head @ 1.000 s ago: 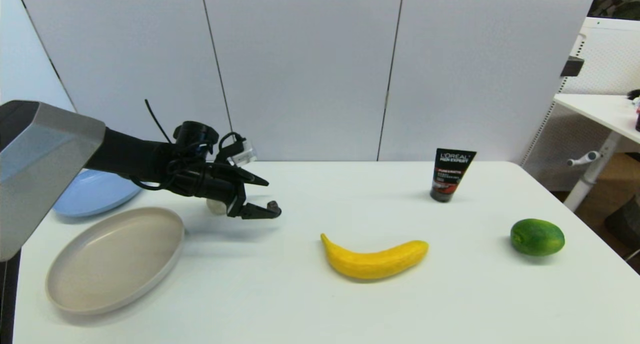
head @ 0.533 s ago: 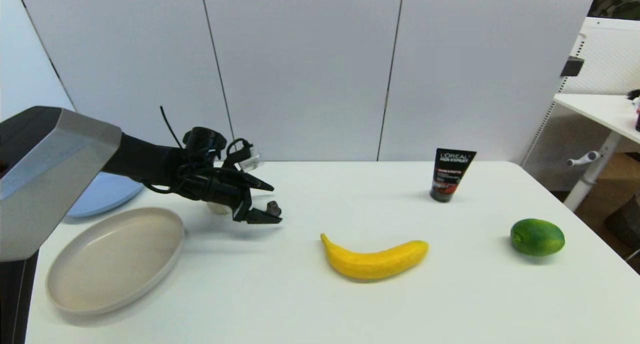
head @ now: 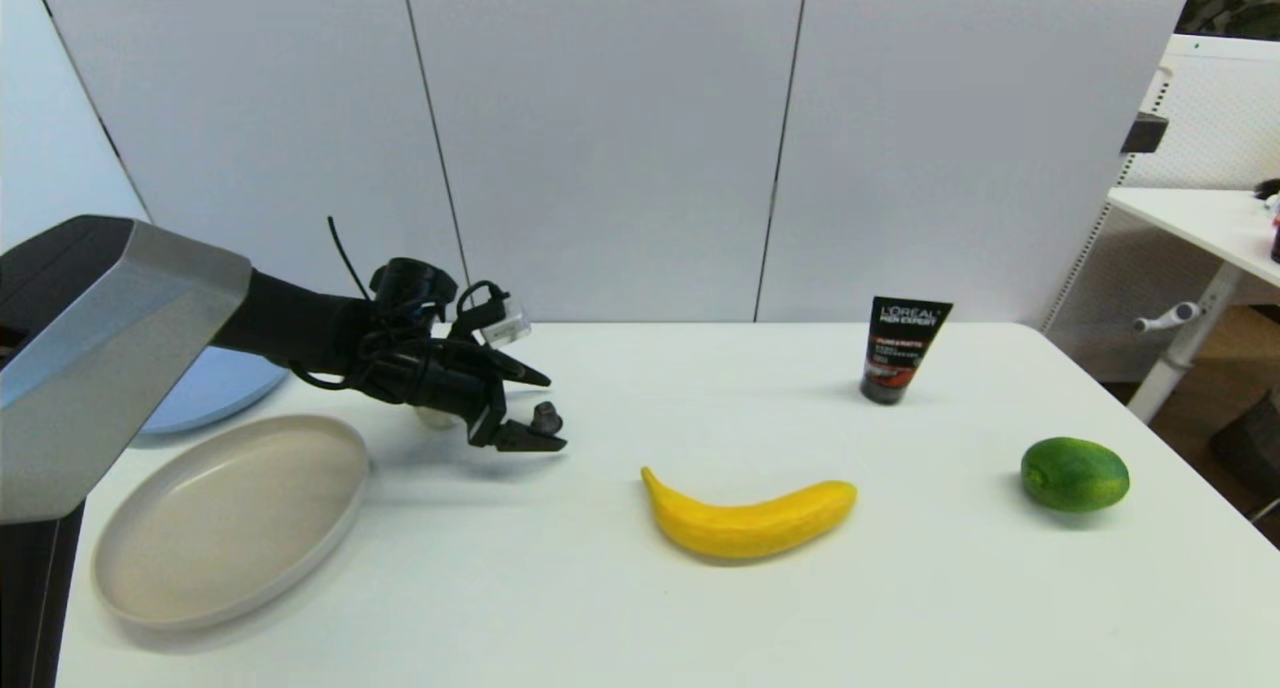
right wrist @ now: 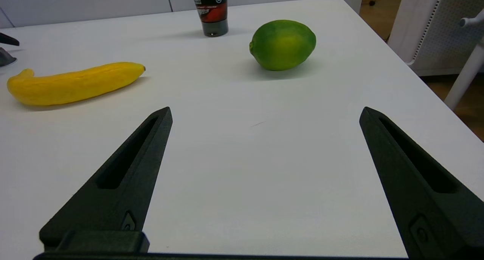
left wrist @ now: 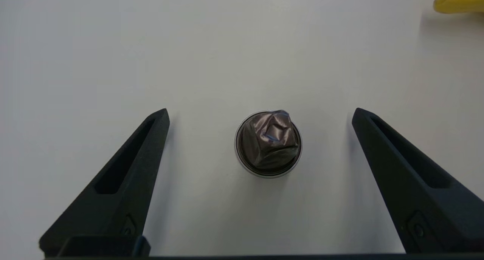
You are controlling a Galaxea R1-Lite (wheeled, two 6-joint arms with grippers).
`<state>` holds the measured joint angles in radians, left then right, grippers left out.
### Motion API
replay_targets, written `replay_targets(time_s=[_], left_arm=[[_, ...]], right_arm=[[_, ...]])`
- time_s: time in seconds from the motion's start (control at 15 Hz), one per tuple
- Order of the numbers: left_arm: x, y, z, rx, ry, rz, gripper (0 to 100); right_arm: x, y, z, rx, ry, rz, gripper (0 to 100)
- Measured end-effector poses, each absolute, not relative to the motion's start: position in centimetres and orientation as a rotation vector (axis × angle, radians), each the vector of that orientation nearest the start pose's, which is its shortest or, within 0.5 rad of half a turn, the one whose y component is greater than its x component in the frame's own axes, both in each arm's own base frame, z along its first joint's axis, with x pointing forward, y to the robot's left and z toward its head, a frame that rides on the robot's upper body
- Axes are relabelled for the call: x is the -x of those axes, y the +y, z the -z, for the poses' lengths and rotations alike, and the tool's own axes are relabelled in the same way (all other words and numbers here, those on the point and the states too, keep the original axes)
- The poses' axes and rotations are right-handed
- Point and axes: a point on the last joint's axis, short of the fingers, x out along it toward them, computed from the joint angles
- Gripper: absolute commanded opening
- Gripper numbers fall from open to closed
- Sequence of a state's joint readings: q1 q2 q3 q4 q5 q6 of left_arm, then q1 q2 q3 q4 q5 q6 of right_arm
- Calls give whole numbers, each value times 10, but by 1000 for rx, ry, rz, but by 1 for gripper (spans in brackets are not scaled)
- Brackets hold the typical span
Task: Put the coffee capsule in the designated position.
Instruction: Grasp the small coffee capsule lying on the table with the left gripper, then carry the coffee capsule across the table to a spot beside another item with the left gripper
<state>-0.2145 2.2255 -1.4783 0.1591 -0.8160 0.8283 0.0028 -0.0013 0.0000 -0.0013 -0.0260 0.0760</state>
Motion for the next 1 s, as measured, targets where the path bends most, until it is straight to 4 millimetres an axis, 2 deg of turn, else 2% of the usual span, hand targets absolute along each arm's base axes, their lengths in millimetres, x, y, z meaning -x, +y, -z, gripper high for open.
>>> replay_targets(time_s=[0.07,1.0], left_arm=[[-408,-105,-99,-425,445,1245,0],[-406,-105,-99,-408,463,1250,0]], right_arm=[[23,-1,-76,-76,-3,23,100],[23,-1,-76,-76,-3,23,100]])
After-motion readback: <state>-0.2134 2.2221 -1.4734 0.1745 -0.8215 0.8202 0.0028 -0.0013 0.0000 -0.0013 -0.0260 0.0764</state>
